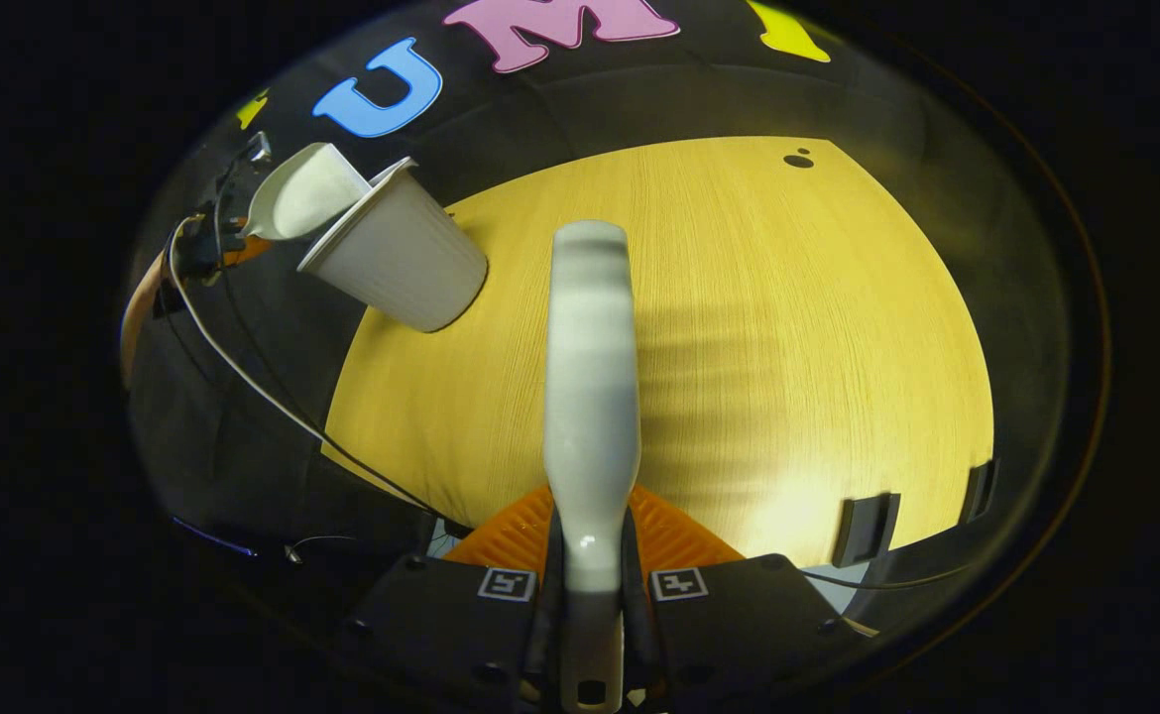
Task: Pick up the small broom and dustpan from the desktop, sweep the trash into the dustpan with the broom, and then empty the trash into the garbage bin.
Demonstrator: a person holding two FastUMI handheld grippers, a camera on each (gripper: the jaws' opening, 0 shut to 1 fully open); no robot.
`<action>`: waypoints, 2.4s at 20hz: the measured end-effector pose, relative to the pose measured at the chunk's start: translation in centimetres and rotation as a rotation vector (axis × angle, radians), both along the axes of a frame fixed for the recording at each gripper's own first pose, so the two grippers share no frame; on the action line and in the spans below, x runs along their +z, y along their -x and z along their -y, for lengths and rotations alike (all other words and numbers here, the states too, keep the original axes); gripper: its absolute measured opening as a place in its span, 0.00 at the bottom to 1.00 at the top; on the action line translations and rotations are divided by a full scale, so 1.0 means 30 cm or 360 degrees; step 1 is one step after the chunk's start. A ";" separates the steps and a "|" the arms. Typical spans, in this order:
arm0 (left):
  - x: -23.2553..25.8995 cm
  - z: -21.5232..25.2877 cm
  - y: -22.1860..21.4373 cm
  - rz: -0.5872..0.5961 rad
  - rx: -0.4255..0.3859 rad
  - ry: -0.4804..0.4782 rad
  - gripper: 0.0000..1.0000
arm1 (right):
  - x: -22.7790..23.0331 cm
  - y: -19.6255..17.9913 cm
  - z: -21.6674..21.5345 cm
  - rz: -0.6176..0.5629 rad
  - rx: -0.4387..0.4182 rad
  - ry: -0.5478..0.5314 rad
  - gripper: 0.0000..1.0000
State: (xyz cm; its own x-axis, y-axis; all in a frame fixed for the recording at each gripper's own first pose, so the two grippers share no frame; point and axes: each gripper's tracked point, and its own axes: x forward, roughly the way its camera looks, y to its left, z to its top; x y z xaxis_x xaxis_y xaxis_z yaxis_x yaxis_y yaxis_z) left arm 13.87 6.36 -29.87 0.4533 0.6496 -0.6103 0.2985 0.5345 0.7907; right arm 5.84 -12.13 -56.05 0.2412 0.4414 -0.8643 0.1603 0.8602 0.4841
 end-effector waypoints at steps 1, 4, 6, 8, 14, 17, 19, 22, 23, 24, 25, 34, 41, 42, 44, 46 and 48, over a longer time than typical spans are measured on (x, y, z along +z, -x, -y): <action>0.043 0.017 -0.004 0.0094 -0.0017 0.0066 0.29 | 0.001 -0.014 0.008 0.0000 -0.0003 0.0001 0.28; 0.134 0.086 -0.002 0.0295 -0.0117 0.0226 0.29 | 0.006 -0.065 0.046 0.0010 -0.0014 0.0027 0.28; 0.206 0.147 0.017 0.0401 -0.0178 0.0338 0.29 | -0.015 -0.090 0.084 0.0017 -0.0015 0.0079 0.28; 0.280 0.248 0.025 0.0517 -0.0275 0.0526 0.29 | -0.046 -0.081 0.116 -0.0015 0.0003 0.0136 0.28; 0.332 0.372 0.030 0.0457 -0.0300 0.1077 0.28 | -0.133 -0.010 0.126 -0.0136 0.0018 0.0152 0.28; 0.322 0.378 0.043 0.0348 -0.0215 0.1237 0.29 | -0.204 0.061 0.116 -0.0232 0.0101 0.0193 0.28; 0.298 0.377 0.056 0.0244 -0.0086 0.1339 0.29 | -0.240 0.101 0.078 -0.0281 0.0118 0.0146 0.28; 0.177 0.405 0.123 0.0064 0.0239 0.1580 0.29 | -0.299 0.122 0.030 -0.0329 0.0137 0.0111 0.28; 0.148 0.414 0.146 0.0022 0.0348 0.1653 0.29 | -0.321 0.120 0.018 -0.0349 0.0130 0.0096 0.28; 0.113 0.424 0.176 -0.0014 0.0443 0.1685 0.29 | -0.349 0.116 0.014 -0.0364 0.0131 0.0093 0.28; 0.087 0.416 0.200 -0.0035 0.0540 0.1669 0.29 | -0.381 0.112 0.015 -0.0386 0.0151 0.0115 0.28; -0.002 0.419 0.288 -0.0168 0.0977 0.1509 0.30 | -0.452 0.000 -0.032 -0.0546 0.0062 0.0110 0.28; -0.003 0.427 0.288 -0.0205 0.0961 0.1431 0.30 | -0.456 -0.042 -0.067 -0.0574 0.0157 0.0123 0.30; -0.007 0.437 0.287 -0.0212 0.0956 0.1464 0.30 | -0.453 -0.052 -0.059 -0.0559 0.0160 0.0135 0.41; -0.004 0.460 0.290 -0.0221 0.0967 0.1534 0.33 | -0.452 -0.054 -0.053 -0.0553 0.0137 0.0143 0.31; 0.005 0.471 0.299 -0.0242 0.0991 0.1559 0.53 | -0.436 -0.066 -0.053 -0.0529 0.0109 0.0127 0.31; 0.031 0.462 0.306 -0.0236 0.0973 0.1518 0.80 | -0.402 -0.080 -0.070 -0.0488 0.0082 0.0083 0.43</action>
